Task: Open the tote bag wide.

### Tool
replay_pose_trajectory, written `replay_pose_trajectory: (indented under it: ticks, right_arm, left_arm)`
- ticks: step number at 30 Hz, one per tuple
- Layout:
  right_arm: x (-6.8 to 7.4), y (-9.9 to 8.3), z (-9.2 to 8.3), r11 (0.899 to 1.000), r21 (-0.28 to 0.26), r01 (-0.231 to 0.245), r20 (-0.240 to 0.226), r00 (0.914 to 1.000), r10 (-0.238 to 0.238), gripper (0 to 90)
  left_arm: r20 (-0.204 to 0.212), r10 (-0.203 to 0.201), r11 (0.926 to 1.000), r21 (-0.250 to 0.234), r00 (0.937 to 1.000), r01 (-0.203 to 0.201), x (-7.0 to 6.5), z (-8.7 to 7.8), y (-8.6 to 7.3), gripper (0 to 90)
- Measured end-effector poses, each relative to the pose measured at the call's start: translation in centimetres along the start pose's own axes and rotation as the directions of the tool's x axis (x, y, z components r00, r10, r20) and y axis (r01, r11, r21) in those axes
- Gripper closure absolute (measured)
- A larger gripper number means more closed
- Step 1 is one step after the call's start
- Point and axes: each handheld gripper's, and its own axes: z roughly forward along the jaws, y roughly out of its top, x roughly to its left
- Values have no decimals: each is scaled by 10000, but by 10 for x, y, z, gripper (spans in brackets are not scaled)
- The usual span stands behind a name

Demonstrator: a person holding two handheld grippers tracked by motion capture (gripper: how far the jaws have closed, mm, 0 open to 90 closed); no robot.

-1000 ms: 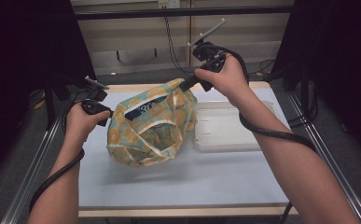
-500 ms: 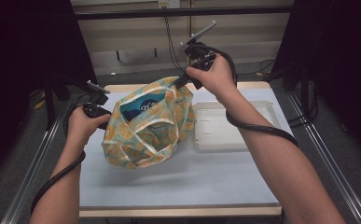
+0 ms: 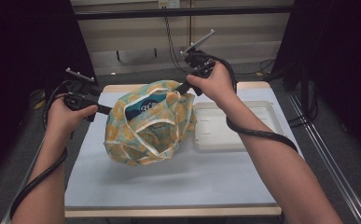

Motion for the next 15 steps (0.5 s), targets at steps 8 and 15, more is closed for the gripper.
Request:
replay_pose_trajectory:
  ticks: [8,15]
  right_arm:
    - [0,-1,0,10000,24,-21,2,10000,21,900]
    - [0,-2,-1,10000,-33,-64,-12,10000,64,900]
  left_arm:
    - [-306,592,9978,-277,9978,-601,-19,-26,13,469]
    - [52,1264,9916,-286,9920,-1262,-39,-37,24,482]
